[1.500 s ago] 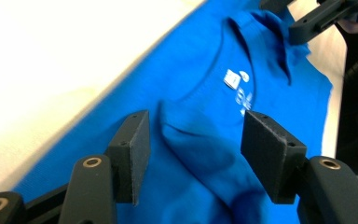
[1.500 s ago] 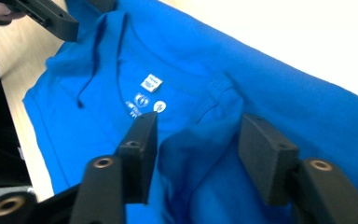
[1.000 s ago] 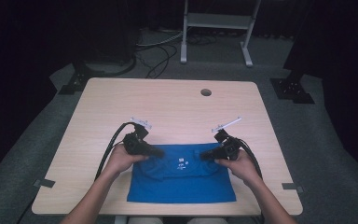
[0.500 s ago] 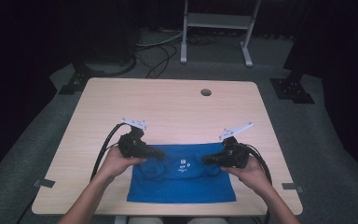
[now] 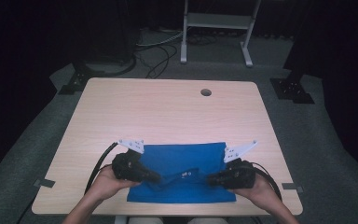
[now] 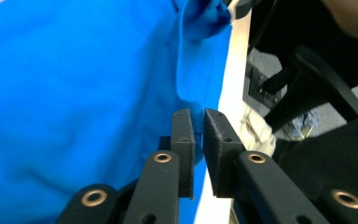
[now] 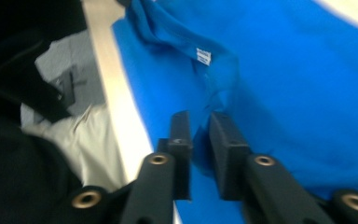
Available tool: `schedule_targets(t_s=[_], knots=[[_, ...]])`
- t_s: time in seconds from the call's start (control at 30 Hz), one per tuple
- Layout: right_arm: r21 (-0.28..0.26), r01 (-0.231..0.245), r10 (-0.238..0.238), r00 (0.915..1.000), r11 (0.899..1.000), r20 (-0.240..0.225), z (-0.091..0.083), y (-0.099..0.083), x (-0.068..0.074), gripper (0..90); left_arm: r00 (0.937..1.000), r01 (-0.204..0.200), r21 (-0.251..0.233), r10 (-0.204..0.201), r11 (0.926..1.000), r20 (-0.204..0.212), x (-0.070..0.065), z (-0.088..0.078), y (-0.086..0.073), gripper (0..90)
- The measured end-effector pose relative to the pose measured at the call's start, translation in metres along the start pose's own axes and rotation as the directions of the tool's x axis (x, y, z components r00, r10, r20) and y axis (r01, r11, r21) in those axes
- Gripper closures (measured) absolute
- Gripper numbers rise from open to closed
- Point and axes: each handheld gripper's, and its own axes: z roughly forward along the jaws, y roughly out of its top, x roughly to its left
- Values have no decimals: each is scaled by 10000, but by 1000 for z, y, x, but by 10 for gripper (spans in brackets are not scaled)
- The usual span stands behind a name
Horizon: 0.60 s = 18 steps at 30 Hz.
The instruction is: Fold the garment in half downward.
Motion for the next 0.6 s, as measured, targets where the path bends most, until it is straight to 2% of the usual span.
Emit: schedule_targets(t_s=[0.07, 0.13, 0.2, 0.3, 0.37, 0.43, 0.47, 0.53, 0.6], knots=[[512, 208, -194, 9994, 9985, -271, -1, -6, 5, 695, 9999, 87, 304, -84, 9995, -90, -4, 1, -6, 792], [821, 120, -95, 9995, 9966, -314, -4, -12, 6, 655, 9999, 123, 388, -123, 9992, -4, -6, 0, -11, 758], [716, 1, 17, 9997, 9974, -249, -9, -15, 6, 632, 9998, 184, 346, -182, 9992, -54, -8, -2, -13, 715], [526, -237, 229, 9996, 9983, 166, -11, -13, 3, 603, 9999, 153, 161, -152, 9998, -67, -9, 0, -10, 675], [446, -67, 55, 9996, 9990, 281, -4, -10, 4, 550, 9996, 39, 133, -36, 9999, -273, -8, 5, -7, 626], [577, 234, -272, 9975, 9981, 655, 5, -7, 7, 511, 9996, -132, 102, 135, 9999, -251, -7, 12, -5, 601], [561, 441, -495, 9939, 9974, 985, 9, -7, 8, 509, 9992, -202, 7, 202, 9998, -354, -7, 15, -5, 573], [489, 651, -709, 9890, 9967, 1301, 16, -7, 8, 486, 9972, -373, 61, 377, 9993, -647, -6, 21, -5, 556], [645, 893, -1003, 9757, 9939, 1947, 22, -11, 8, 473, 9938, -468, 217, 488, 9987, -999, -4, 25, -7, 506]])
